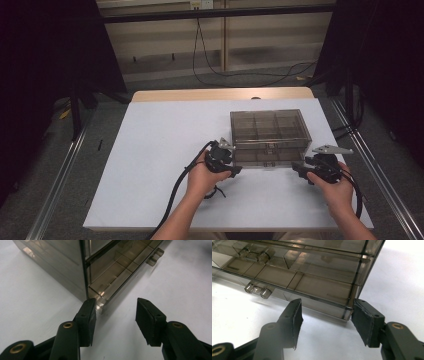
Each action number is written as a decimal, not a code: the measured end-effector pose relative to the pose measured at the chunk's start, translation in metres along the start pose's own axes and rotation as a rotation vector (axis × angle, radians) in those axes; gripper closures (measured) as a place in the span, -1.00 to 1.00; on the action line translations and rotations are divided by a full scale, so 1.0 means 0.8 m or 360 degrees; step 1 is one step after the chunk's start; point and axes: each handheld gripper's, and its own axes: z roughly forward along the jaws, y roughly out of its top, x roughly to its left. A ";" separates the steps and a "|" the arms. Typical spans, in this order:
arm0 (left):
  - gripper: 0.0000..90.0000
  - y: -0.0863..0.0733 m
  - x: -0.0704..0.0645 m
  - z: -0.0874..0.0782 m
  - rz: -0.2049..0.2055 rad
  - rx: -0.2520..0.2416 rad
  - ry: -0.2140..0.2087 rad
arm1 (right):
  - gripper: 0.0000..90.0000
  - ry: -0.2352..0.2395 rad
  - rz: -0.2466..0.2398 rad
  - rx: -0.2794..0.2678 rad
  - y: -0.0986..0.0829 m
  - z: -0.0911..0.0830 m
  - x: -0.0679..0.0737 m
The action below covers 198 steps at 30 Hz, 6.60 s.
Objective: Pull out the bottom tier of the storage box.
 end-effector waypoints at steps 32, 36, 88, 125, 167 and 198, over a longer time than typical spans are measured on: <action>0.31 -0.005 -0.005 0.007 -0.0049 0.0041 0.0011 | 0.16 -0.0008 -0.0086 0.0026 -0.005 -0.002 -0.004; 0.34 -0.006 -0.006 0.004 -0.0034 0.0073 0.0013 | 0.21 -0.0010 -0.0074 0.0033 -0.006 -0.004 -0.004; 0.72 -0.006 -0.005 -0.001 -0.0103 0.0130 0.0033 | 0.28 0.0028 -0.0130 0.0065 -0.009 -0.012 -0.004; 0.74 -0.016 -0.014 -0.003 -0.0122 0.0095 -0.0018 | 0.27 0.0051 -0.0123 0.0082 -0.015 -0.022 -0.003; 0.75 -0.024 -0.021 -0.006 -0.0097 0.0106 -0.0056 | 0.25 0.0079 -0.0134 0.0069 -0.022 -0.029 -0.002; 0.75 -0.030 -0.026 -0.008 -0.0080 0.0116 -0.0075 | 0.25 0.0097 -0.0125 0.0069 -0.028 -0.036 0.000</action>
